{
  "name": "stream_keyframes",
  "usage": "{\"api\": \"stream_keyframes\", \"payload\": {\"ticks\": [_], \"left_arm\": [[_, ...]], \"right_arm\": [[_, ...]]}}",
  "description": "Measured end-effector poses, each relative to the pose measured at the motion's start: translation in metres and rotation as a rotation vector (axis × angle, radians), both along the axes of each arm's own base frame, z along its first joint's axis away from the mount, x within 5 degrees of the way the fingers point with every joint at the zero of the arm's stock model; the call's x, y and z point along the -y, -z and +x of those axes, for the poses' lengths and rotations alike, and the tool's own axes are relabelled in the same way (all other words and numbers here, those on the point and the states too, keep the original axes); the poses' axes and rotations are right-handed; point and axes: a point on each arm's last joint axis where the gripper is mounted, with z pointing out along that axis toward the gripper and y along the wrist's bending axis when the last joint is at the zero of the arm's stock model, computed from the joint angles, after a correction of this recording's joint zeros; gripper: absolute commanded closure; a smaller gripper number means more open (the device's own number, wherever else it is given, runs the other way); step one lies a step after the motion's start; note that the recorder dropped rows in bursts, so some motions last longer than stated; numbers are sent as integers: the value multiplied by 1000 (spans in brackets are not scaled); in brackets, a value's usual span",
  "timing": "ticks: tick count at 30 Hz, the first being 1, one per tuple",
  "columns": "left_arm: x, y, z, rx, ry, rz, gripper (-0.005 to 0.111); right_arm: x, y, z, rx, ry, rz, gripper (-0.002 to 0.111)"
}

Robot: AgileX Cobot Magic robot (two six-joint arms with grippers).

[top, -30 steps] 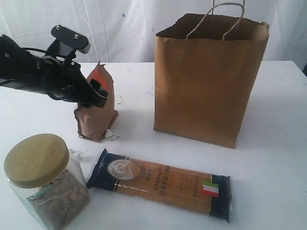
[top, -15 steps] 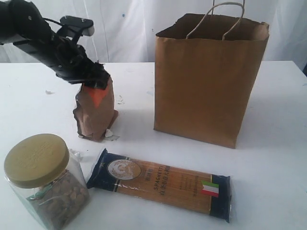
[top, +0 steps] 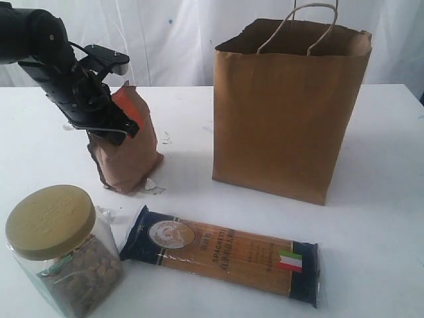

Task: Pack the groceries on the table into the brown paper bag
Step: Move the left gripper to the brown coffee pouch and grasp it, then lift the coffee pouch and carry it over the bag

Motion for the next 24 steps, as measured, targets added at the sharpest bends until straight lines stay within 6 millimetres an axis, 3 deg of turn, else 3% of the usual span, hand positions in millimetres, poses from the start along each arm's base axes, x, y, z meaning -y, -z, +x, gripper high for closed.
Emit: {"api": "stream_keyframes", "payload": {"ticks": [1,2,8,11,18,24], "left_arm": [[0,0,0,0,0,0,105],[0,0,0,-2,0,1,107],[-1,-2,-3,-29,-28,-6,107],[-3,-12,-7,-14,-33,-5,107],[-6,-91,-18,217,-84,-153,107],[-1,-152,-34,345,-100,-406,107]], "right_arm": [[0,0,0,0,0,0,108],[0,0,0,0,0,0,108],[0,0,0,0,0,0,108],[0,0,0,0,0,0,108],[0,0,0,0,0,0,108],[0,0,0,0,0,0,108]]}}
